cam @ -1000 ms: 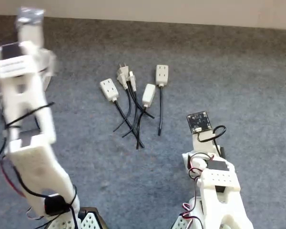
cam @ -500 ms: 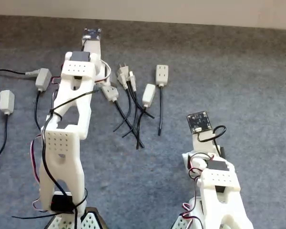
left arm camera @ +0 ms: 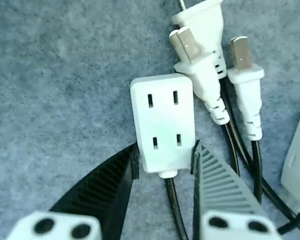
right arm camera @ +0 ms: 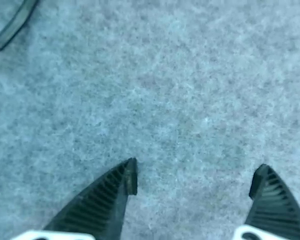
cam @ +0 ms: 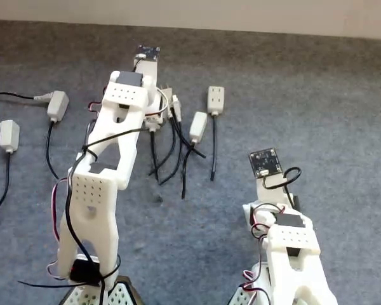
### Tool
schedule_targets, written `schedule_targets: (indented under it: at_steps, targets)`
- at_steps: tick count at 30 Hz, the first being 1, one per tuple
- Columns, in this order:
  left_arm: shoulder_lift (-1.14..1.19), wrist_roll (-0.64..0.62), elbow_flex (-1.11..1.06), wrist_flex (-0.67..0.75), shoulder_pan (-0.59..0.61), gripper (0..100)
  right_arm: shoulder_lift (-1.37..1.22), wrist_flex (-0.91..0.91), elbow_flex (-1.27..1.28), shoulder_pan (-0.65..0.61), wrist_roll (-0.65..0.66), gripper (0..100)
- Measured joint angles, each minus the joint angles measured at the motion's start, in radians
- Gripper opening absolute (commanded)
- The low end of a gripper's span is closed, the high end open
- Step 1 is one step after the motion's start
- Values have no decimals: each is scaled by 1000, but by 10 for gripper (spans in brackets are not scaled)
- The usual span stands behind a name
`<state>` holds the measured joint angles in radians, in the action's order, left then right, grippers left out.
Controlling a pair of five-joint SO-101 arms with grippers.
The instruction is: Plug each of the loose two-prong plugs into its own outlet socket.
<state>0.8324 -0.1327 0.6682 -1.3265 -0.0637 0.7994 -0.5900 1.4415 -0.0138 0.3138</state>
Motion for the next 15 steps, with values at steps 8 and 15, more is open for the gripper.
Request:
schedule_targets:
  at_steps: [8,15]
  targets:
    - [100,29,81,-2,15,42,0,0,0,0,0,350]
    - [120,170,322,-226,77,42,0,0,0,0,0,350]
